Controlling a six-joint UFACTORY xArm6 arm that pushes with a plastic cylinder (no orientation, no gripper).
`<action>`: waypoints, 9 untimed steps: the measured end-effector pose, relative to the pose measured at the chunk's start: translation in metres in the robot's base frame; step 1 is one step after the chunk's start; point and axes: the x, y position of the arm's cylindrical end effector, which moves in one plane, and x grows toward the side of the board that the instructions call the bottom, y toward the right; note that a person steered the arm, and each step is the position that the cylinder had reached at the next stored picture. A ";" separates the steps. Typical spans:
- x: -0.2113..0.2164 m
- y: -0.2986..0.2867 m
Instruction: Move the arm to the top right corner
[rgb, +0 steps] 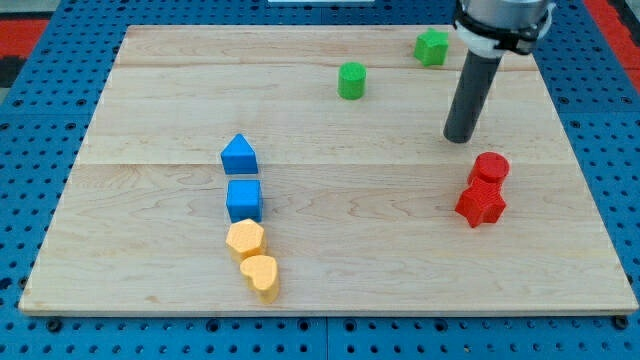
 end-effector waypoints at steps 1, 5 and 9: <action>-0.005 0.021; 0.004 0.014; -0.072 0.052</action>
